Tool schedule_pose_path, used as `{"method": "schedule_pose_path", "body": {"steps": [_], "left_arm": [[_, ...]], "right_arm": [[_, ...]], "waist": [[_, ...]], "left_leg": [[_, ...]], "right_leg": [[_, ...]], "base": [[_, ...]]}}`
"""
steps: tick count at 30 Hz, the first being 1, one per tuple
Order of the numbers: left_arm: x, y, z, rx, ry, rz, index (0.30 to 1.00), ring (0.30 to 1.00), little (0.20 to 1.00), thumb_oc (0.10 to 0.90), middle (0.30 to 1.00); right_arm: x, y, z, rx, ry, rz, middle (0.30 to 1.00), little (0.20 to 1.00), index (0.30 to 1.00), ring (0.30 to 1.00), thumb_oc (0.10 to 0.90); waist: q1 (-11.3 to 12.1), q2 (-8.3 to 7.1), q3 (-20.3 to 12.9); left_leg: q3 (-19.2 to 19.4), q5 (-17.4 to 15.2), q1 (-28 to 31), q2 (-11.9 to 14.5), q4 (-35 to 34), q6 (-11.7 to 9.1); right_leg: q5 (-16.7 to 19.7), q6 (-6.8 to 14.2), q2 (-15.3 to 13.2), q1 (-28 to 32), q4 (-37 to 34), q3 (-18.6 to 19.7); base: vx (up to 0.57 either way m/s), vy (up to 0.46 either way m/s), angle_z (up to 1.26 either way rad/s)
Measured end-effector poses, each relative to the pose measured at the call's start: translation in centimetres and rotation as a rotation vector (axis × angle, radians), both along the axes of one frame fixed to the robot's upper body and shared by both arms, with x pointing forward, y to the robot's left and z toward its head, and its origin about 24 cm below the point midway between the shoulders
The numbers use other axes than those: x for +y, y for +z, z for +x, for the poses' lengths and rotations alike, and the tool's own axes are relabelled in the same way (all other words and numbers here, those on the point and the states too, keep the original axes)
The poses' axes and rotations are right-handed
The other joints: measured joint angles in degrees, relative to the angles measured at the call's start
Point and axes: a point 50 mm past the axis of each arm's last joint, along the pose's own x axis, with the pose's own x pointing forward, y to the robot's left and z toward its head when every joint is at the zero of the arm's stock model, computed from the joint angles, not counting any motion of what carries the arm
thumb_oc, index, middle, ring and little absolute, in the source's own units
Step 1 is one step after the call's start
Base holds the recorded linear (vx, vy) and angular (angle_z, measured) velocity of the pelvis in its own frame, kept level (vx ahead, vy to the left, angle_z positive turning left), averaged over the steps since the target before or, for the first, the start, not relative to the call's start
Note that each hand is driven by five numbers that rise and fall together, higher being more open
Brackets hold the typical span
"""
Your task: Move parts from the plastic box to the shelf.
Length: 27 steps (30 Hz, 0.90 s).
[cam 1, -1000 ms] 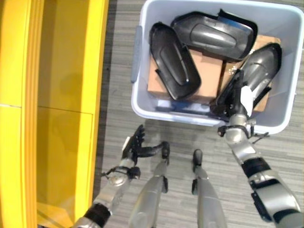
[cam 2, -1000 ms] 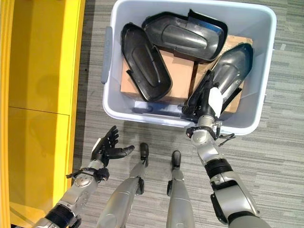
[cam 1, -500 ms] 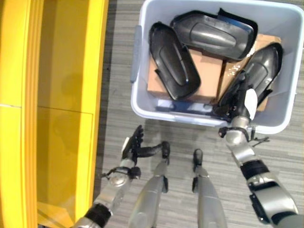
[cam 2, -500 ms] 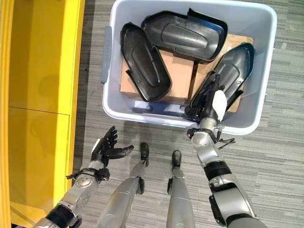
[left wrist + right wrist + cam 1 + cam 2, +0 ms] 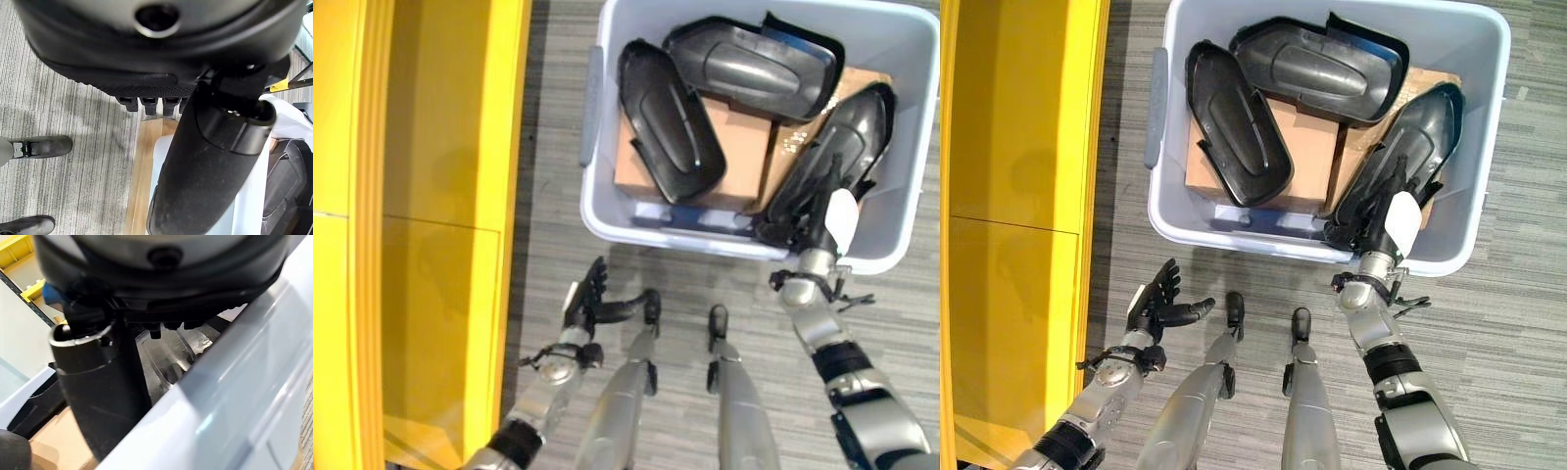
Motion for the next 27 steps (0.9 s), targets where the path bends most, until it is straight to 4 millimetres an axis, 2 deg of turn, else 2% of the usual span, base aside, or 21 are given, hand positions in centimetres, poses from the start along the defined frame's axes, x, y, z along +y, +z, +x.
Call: {"method": "schedule_pose_path", "body": {"steps": [10,12,16,27], "left_arm": [[0.0,0.2,0.0,-0.016,-0.004,-0.005,1.0,1.0,1.0,0.9,1.0],[0.0,0.1,0.0,-0.015,-0.004,-0.005,1.0,1.0,1.0,0.9,1.0],[0.1,0.2,0.0,-0.016,-0.006,-0.004,1.0,1.0,1.0,0.9,1.0],[0.2,0.0,-0.1,-0.011,-0.02,-0.003,1.0,1.0,1.0,0.9,1.0]], "right_arm": [[-1.3,0.5,1.6,0.093,-0.063,-0.134,1.0,1.0,1.0,1.0,0.9],[-1.6,0.4,1.6,0.108,-0.07,-0.146,0.3,0.3,0.3,0.3,0.4],[-2.0,0.5,2.4,0.172,-0.056,-0.166,0.3,0.3,0.3,0.3,0.4],[-2.8,1.0,2.3,0.146,-0.054,-0.158,0.3,0.3,0.3,0.3,0.4]], "waist": [[0.2,-0.17,-0.1],[0.3,-0.17,-0.1],[0.3,-0.22,-0.1],[-0.7,-0.38,-0.2]], "left_leg": [[-0.1,0.3,-0.6,-0.3,0.0,0.3],[-0.1,0.4,-0.9,-0.4,0.0,0.4],[-0.1,0.6,-0.9,-0.5,0.0,0.5],[-0.1,1.0,-0.7,-0.6,0.0,0.0]], "right_leg": [[-0.2,0.2,-0.3,-1.1,0.9,0.0],[-0.2,0.2,-0.4,-1.4,1.1,0.0],[-0.2,0.2,-0.5,-1.4,1.4,-0.1],[-0.2,0.2,-0.6,-2.0,2.6,0.1]], "base": [[0.0,0.0,0.0],[0.0,0.0,0.0],[0.0,0.0,0.0],[0.0,0.0,0.0]]}}
